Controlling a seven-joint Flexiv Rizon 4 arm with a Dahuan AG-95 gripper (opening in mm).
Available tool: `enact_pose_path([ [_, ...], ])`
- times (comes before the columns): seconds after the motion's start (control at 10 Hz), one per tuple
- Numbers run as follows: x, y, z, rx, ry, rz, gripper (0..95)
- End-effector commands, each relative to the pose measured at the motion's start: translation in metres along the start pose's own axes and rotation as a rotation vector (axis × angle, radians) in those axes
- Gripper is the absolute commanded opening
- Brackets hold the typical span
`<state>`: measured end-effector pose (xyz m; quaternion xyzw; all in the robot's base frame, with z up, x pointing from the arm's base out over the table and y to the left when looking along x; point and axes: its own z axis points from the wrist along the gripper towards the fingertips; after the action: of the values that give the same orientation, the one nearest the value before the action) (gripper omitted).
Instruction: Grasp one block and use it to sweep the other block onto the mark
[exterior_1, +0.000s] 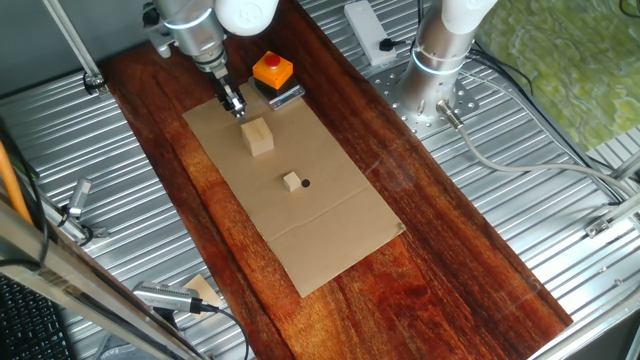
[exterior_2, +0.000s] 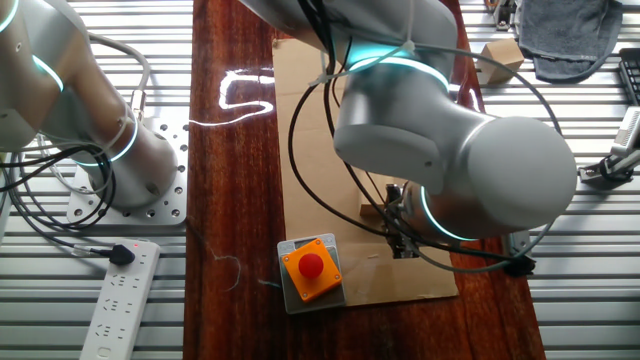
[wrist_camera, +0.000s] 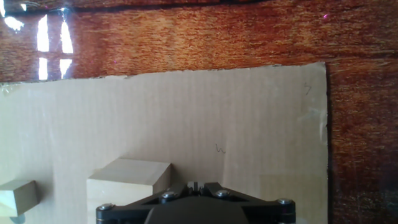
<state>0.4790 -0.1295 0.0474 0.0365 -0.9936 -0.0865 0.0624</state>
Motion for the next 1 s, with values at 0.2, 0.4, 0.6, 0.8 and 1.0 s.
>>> enact_pose_path([
  [0.2, 0.0000, -0.0003, -0.0001, 0.000, -0.002, 0.004, 0.0],
  [0.4, 0.0000, -0.0003, 0.0000, 0.000, -0.001, 0.005, 0.0],
  [0.6, 0.0000, -0.0004, 0.0001, -0.001, -0.005, 0.004, 0.0],
  [0.8, 0.0000, -0.0004, 0.0001, 0.002, -0.011, -0.004, 0.0],
  [1.0, 0.0000, -0.0004, 0.0001, 0.002, -0.020, -0.037, 0.0],
])
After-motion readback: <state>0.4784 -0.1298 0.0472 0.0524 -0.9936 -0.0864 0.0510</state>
